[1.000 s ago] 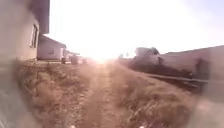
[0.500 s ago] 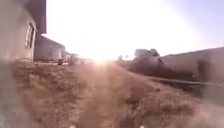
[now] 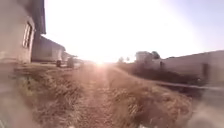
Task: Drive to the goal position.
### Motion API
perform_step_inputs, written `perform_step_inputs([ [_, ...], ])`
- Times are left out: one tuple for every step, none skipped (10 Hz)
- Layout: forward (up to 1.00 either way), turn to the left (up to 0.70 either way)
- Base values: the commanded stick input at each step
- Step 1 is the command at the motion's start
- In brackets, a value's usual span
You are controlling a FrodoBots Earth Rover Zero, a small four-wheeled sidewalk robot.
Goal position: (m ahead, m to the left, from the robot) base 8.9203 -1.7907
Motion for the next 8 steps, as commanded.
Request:
perform_step_inputs([
  [0.7, 0.0],
  [0.7, 0.0],
  [0.7, 0.0],
  [0.7, 0.02],
  [0.7, 0.14],
  [0.7, 0.35],
  [0.7, 0.35],
  [0.7, 0.34],
])
